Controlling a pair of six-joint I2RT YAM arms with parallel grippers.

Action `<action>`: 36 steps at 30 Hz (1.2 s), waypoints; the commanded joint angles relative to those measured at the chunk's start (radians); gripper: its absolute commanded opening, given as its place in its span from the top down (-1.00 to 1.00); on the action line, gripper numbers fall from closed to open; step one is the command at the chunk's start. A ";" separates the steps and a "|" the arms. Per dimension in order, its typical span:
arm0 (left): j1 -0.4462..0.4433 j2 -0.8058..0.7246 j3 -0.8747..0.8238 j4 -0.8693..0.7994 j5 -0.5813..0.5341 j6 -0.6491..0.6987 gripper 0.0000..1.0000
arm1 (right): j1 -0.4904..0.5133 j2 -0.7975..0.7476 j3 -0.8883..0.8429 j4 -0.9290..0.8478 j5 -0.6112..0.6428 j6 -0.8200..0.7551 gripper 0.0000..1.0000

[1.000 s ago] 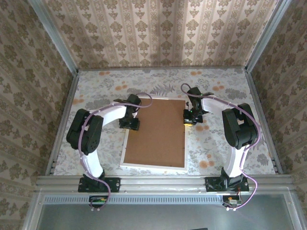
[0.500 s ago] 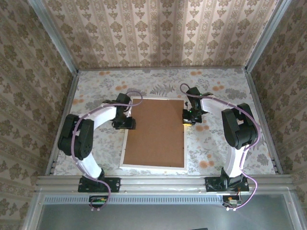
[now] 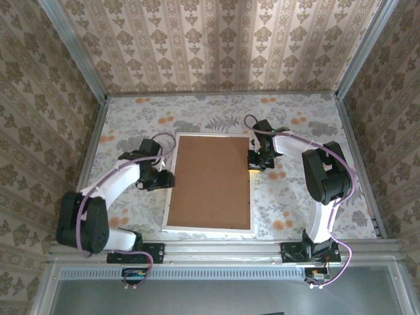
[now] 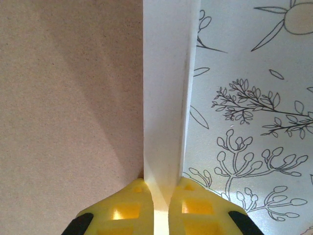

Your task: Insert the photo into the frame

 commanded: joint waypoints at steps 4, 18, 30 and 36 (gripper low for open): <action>-0.065 -0.063 -0.040 -0.123 -0.058 -0.141 0.12 | -0.015 0.045 -0.011 -0.011 0.015 -0.014 0.79; -0.173 -0.029 -0.082 -0.138 -0.117 -0.229 0.26 | -0.043 0.040 0.004 -0.014 0.002 -0.046 0.79; -0.171 0.002 -0.108 -0.069 -0.086 -0.223 0.28 | -0.045 0.041 -0.002 -0.008 -0.008 -0.045 0.79; -0.169 0.036 -0.089 -0.038 -0.082 -0.200 0.27 | -0.044 0.034 -0.007 -0.009 -0.008 -0.043 0.79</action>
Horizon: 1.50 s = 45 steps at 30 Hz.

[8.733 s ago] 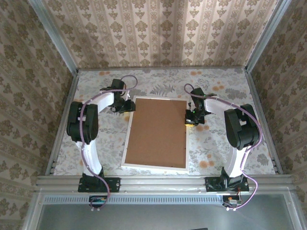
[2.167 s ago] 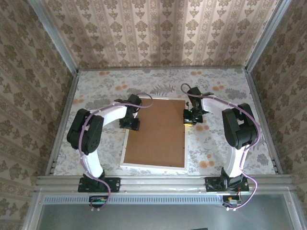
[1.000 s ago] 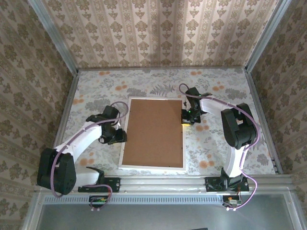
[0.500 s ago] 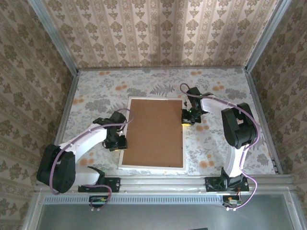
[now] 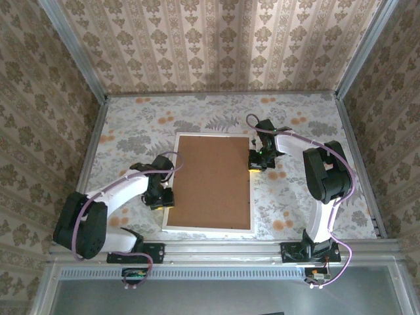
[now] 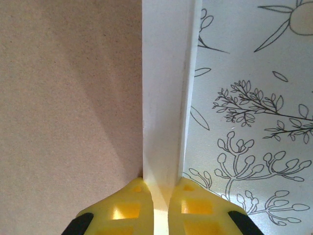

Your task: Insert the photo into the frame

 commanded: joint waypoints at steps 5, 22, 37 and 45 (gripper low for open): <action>-0.002 0.041 0.027 0.036 -0.003 0.027 0.27 | -0.008 0.023 -0.012 -0.007 0.042 -0.009 0.79; -0.028 0.019 0.054 0.062 0.018 0.062 0.27 | 0.005 0.025 -0.017 -0.006 0.040 -0.001 0.79; -0.129 0.102 0.094 0.123 0.054 0.120 0.10 | 0.044 0.033 -0.037 0.027 0.013 0.039 0.81; -0.163 0.147 0.086 0.176 0.087 0.105 0.03 | 0.059 0.035 -0.047 0.038 0.009 0.051 0.81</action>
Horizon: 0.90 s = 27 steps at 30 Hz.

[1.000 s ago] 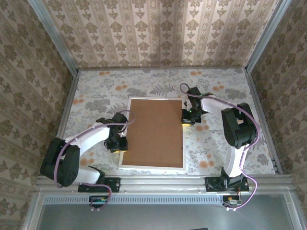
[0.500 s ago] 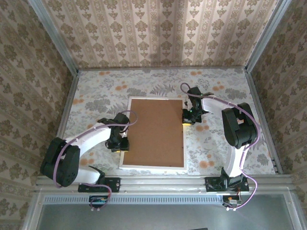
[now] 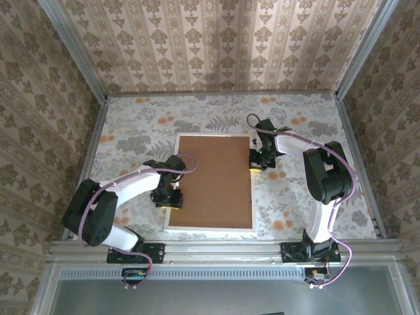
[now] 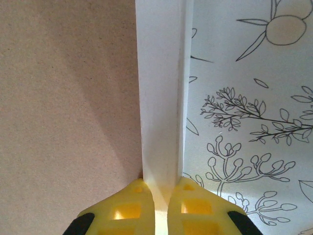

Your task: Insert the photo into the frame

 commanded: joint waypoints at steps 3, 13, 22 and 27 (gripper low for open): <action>-0.049 0.046 0.018 0.182 0.108 0.005 0.01 | 0.047 0.044 -0.038 0.020 -0.016 0.022 0.81; -0.100 0.131 0.027 0.179 0.064 0.013 -0.05 | 0.050 0.041 -0.038 0.017 -0.011 0.023 0.81; -0.097 0.132 0.046 0.144 0.000 0.002 -0.02 | 0.049 0.027 -0.024 -0.017 0.037 -0.001 0.81; -0.049 0.012 0.058 0.092 -0.016 0.020 -0.04 | 0.032 0.004 0.003 -0.041 0.074 -0.027 0.68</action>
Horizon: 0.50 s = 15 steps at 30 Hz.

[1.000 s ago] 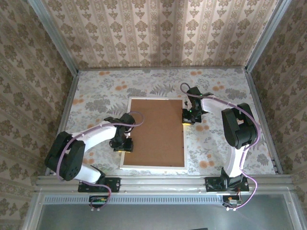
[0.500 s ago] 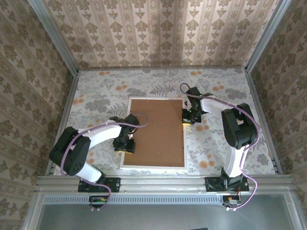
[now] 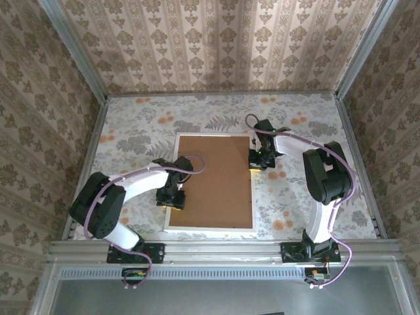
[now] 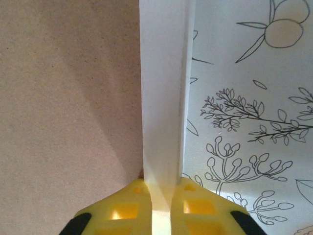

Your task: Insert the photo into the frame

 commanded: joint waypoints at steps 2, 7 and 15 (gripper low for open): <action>0.040 -0.097 0.002 0.114 0.062 0.032 -0.04 | 0.015 -0.007 0.020 -0.050 0.052 -0.039 0.53; 0.141 -0.162 0.001 0.102 0.084 0.067 -0.04 | 0.007 -0.076 0.076 -0.089 0.097 -0.087 0.15; 0.255 -0.054 0.015 0.240 0.153 0.106 -0.03 | 0.035 -0.250 0.002 -0.064 0.133 -0.160 -0.07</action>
